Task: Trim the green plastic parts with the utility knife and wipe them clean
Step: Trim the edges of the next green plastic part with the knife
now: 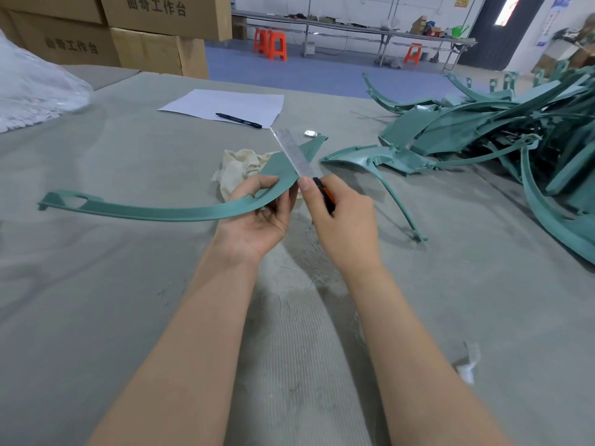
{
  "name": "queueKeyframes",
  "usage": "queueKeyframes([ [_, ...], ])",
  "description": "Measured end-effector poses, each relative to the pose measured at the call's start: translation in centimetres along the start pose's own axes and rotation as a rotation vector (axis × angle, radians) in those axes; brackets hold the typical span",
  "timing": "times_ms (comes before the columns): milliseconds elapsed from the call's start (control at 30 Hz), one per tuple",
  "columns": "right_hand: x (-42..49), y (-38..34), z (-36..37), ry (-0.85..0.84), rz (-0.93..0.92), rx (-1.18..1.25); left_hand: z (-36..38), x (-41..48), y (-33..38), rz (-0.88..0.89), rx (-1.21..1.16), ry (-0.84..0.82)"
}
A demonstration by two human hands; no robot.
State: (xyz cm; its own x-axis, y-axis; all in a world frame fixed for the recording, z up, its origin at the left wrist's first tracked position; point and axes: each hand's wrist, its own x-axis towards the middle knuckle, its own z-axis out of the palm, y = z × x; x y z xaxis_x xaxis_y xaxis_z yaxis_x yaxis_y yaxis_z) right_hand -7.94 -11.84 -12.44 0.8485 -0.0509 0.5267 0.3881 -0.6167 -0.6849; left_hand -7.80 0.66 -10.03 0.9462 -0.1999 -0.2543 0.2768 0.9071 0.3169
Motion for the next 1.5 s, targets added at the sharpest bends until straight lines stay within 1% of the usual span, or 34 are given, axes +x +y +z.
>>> queueKeyframes([
  [367,-0.1,-0.2,0.2,0.009,-0.025,-0.033,0.1,0.0,-0.1,0.041,-0.005,0.054],
  [533,-0.1,-0.4,0.2,-0.018,-0.030,0.008,0.1,0.2,-0.1,0.038,-0.028,0.066],
  [600,-0.2,-0.5,0.3,-0.035,-0.043,0.012,0.1,0.5,-0.2,0.067,-0.035,0.089],
  [667,-0.5,-0.9,0.6,-0.085,-0.073,0.006,-0.1,0.6,-0.2,0.088,-0.094,0.068],
  [733,-0.8,-1.3,1.0,-0.131,-0.107,-0.011,-0.5,0.5,-0.1,0.064,-0.177,0.013],
  [833,-1.0,-1.5,1.1,-0.165,-0.122,-0.023,-0.5,0.2,0.1,0.104,-0.146,-0.028],
  [900,-0.8,-1.6,0.8,-0.145,-0.076,0.001,-0.2,0.2,0.3,0.141,-0.094,0.004],
  [1000,0.4,-1.1,-0.7,0.007,0.109,0.056,-0.1,0.2,0.4,0.117,-0.045,0.002],
  [1033,0.8,-0.7,-1.4,0.016,0.175,0.080,-0.1,0.2,0.4,0.111,-0.022,0.013],
  [1100,1.3,0.2,-3.0,-0.094,0.257,0.104,-0.1,0.4,0.4,0.111,0.016,0.042],
  [1167,1.4,0.6,-3.9,-0.203,0.279,0.116,0.1,0.4,0.3,0.103,0.025,0.044],
  [1200,1.4,0.6,-4.1,-0.217,0.274,0.135,0.1,0.5,0.2,0.100,0.027,0.042],
  [1267,1.4,0.5,-4.1,-0.190,0.242,0.172,0.1,0.5,0.1,0.088,0.020,0.024],
  [1400,1.3,0.5,-3.5,-0.080,0.115,0.115,0.0,0.3,0.1,0.037,-0.019,-0.068],
  [1500,1.2,0.9,-3.5,0.013,0.017,0.067,0.0,0.3,-0.1,-0.008,0.003,-0.097],
])
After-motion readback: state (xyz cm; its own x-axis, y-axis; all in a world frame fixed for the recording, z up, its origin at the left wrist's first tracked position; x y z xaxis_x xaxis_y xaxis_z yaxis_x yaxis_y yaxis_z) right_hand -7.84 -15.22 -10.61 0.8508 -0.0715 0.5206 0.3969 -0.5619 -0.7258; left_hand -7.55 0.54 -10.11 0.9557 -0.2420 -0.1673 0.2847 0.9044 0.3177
